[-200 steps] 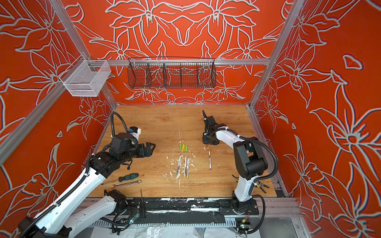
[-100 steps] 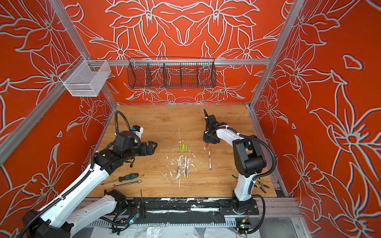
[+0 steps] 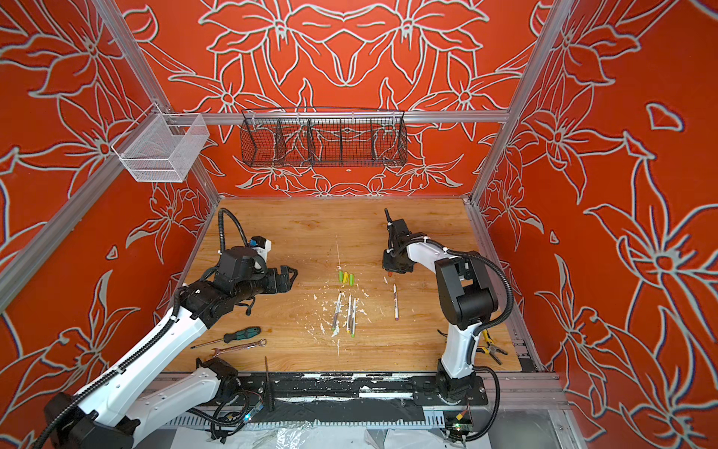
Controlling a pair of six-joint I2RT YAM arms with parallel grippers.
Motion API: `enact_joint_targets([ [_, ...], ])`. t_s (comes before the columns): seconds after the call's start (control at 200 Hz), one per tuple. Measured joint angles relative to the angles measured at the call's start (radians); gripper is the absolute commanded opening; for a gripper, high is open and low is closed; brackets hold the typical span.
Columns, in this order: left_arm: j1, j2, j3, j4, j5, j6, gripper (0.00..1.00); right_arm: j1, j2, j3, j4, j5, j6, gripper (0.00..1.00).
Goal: Insert the pens into the pen caps
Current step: 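Close the right gripper on the red pen cap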
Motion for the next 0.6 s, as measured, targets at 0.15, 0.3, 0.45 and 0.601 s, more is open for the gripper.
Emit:
enact_joint_targets([
  [0.15, 0.000, -0.003, 0.000, 0.000, 0.000, 0.000, 0.97, -0.007, 0.011, 0.000, 0.007, -0.010, 0.000, 0.24],
  [0.3, 0.000, -0.005, 0.000, 0.000, 0.000, 0.000, 0.97, -0.015, 0.013, 0.000, 0.016, -0.014, 0.000, 0.22],
  [0.45, -0.001, -0.004, 0.000, 0.008, 0.007, 0.000, 0.97, -0.023, 0.014, 0.000, 0.019, -0.023, -0.004, 0.19],
  [0.601, -0.004, 0.002, 0.000, 0.023, 0.013, 0.000, 0.97, -0.031, 0.014, 0.000, 0.020, -0.040, -0.011, 0.15],
])
